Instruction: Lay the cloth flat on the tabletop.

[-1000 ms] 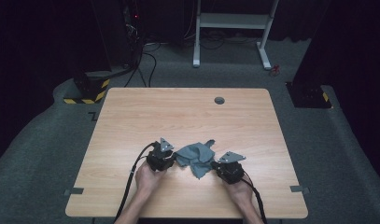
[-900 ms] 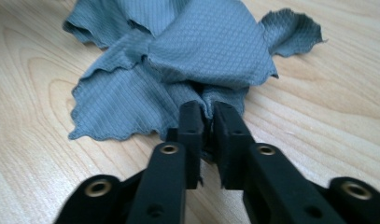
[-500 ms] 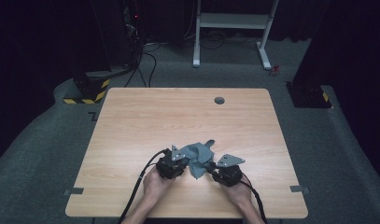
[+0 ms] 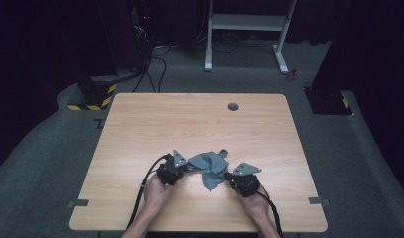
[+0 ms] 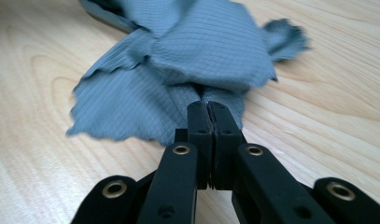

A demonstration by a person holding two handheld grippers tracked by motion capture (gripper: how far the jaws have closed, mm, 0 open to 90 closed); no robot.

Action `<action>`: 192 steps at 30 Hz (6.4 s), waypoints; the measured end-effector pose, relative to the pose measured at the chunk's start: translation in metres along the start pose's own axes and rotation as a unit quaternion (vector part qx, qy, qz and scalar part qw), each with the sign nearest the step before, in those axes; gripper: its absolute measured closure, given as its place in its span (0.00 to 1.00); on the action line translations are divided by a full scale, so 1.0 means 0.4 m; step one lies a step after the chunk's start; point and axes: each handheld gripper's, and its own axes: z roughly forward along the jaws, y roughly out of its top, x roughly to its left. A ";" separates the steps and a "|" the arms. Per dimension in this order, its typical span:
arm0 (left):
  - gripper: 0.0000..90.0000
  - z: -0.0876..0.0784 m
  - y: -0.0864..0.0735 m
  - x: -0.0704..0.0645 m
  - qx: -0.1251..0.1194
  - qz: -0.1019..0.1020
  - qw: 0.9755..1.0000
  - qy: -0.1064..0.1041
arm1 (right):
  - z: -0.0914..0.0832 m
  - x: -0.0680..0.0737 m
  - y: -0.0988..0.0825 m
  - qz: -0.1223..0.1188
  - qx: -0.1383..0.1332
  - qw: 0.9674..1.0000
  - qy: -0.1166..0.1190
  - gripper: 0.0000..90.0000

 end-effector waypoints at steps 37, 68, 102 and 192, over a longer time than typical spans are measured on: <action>0.99 0.075 0.083 -0.068 0.012 0.069 0.997 -0.023 | 0.008 0.009 0.004 -0.009 0.011 1.000 0.009 0.96; 0.56 -0.023 0.035 0.095 -0.040 -0.094 0.994 -0.045 | -0.004 -0.011 0.053 0.010 -0.027 0.999 0.045 0.79; 0.93 0.077 0.079 0.180 -0.010 -0.118 0.993 0.017 | 0.092 -0.204 0.160 0.085 0.028 0.995 -0.032 1.00; 0.99 0.056 0.074 0.057 -0.002 -0.012 0.999 -0.053 | 0.021 -0.138 0.127 0.022 0.017 0.999 -0.020 0.98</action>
